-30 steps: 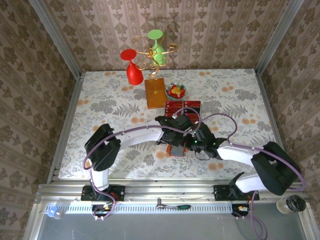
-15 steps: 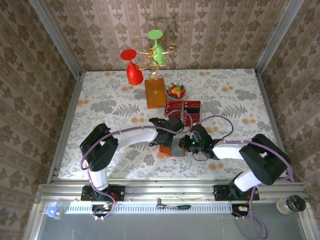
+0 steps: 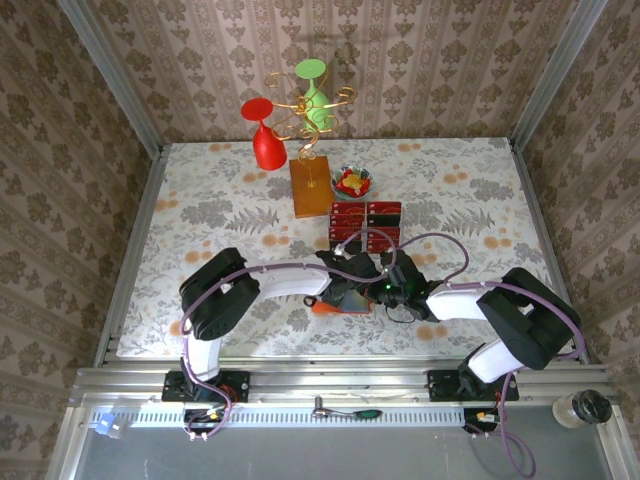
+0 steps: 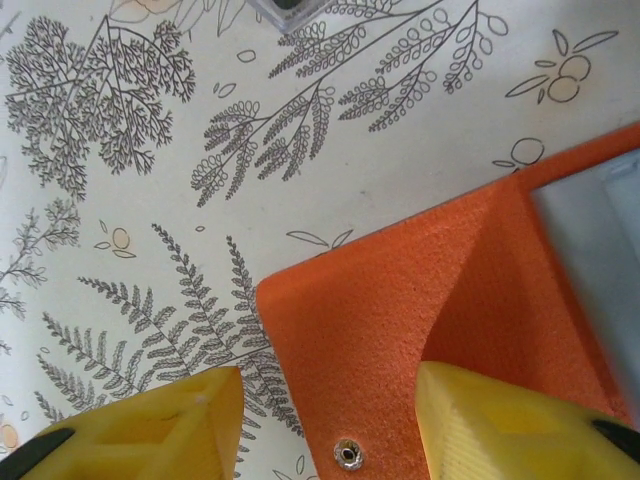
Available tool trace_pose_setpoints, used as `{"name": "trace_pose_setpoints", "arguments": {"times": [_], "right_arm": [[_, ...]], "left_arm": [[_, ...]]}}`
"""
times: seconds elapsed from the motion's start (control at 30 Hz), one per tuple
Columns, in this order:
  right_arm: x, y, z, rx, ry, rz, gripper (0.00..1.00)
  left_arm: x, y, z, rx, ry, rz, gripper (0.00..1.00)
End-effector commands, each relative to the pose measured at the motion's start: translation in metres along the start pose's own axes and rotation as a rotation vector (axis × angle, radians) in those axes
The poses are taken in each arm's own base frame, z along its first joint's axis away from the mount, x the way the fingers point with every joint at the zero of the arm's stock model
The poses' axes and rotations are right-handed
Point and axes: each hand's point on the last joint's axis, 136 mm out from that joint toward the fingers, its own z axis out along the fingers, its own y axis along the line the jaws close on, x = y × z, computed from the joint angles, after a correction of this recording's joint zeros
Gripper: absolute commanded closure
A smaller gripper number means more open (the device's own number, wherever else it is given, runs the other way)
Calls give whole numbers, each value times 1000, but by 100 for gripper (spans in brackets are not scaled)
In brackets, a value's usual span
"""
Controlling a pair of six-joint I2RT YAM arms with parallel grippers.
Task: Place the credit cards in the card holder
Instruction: Open the card holder at the center of the table, then press the card holder at the center of the table.
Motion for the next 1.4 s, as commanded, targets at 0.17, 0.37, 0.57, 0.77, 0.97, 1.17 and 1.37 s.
{"name": "trace_pose_setpoints", "arguments": {"times": [0.17, 0.37, 0.57, 0.77, 0.97, 1.17, 1.37], "right_arm": [[23, -47, 1, 157, 55, 39, 100], [22, -42, 1, 141, 63, 31, 100], [22, -38, 1, 131, 69, 23, 100], [22, -38, 0, 127, 68, 25, 100], [23, -38, -1, 126, 67, 29, 100], [23, -40, 0, 130, 65, 32, 100], [23, -41, -1, 130, 62, 37, 100]], "left_arm": [[45, 10, 26, -98, 142, 61, 48], [17, 4, -5, 44, 66, -59, 46], [-27, -6, -50, 282, -49, -219, 46], [-65, -14, -92, 472, -148, -320, 45], [-90, -31, -124, 700, -238, -479, 44], [-75, -52, -93, 867, -182, -726, 44], [-46, -60, -56, 891, -111, -829, 43]]}}
